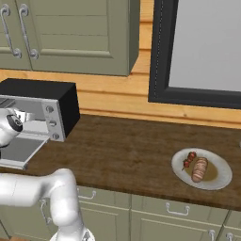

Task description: Pick up the kebab skewer and baguette bread, and place them inside the toaster oven. Close the toaster oven door and start by setting the timer.

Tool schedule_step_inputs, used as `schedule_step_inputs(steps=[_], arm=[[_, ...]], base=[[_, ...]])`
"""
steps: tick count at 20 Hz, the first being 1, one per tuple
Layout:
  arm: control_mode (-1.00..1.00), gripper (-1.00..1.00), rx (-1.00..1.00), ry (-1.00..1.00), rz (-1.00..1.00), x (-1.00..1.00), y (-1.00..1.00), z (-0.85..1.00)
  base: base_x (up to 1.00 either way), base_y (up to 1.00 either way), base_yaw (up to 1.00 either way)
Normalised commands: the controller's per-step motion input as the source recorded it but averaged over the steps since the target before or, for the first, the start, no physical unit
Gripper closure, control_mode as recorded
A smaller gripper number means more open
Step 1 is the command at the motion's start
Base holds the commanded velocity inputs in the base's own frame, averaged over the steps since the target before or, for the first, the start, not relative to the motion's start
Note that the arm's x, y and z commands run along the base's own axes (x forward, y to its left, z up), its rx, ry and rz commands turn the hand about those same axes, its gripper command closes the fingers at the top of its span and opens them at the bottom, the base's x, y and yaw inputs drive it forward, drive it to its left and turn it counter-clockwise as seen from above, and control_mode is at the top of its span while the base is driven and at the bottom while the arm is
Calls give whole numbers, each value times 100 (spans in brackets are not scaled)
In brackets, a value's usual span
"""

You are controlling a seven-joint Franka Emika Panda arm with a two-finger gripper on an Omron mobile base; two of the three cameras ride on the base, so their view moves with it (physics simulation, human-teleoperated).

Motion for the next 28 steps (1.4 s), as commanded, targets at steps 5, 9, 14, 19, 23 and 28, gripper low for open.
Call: schedule_step_inputs(steps=[5, 9, 14, 19, 23, 28], arm=[[-100, -100, -1, 16, 0, -26, 11, -71], [-100, -100, -1, 23, 2, -50, 10, -41], [-100, -100, -2, 17, 4, -85, 5, -42], [-100, -100, -2, 18, 3, -91, 0, -27], [-100, -100, -2, 20, 2, -88, 0, -15], [-100, -100, -4, 10, 0, -67, -3, 31]], base=[[0, 0, 0], [0, 0, 0], [0, 0, 0], [0, 0, 0], [0, 0, 0], [0, 0, 0]])
